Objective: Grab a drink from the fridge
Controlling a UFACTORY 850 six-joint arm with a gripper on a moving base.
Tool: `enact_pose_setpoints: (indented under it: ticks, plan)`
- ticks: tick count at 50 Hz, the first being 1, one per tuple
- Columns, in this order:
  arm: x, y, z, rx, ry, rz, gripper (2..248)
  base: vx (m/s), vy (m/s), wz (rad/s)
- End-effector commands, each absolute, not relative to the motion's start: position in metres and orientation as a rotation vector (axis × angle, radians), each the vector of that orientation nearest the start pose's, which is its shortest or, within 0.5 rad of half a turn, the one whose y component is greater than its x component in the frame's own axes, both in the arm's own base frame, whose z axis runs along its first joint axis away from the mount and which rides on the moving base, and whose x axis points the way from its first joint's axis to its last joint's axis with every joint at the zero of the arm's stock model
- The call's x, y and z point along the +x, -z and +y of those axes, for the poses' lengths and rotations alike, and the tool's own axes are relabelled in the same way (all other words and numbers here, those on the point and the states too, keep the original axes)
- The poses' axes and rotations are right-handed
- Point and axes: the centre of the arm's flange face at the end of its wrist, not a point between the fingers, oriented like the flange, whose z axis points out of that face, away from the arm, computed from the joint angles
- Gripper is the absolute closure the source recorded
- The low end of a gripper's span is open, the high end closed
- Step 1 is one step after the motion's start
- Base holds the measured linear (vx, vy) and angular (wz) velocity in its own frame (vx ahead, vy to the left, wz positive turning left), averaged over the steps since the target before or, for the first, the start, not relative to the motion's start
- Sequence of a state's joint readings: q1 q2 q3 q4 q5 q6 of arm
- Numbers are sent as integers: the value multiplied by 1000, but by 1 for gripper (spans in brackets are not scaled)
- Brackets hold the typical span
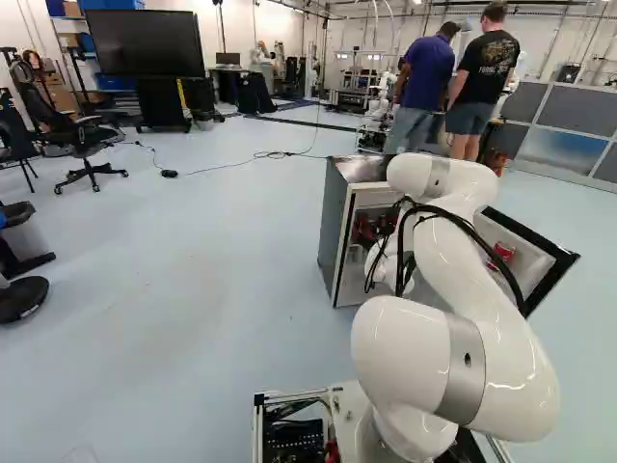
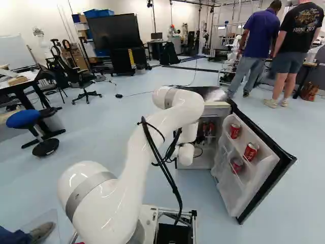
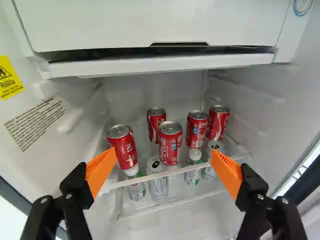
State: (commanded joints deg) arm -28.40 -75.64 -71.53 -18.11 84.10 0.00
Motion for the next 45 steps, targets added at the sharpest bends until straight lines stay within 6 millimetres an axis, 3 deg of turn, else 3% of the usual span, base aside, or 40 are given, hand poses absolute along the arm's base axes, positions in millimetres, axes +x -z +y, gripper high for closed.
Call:
enact_pose_setpoints:
  ticks: [45]
  plan:
    - [578,23,-268,-2505,2066,190,3,0,0,0]
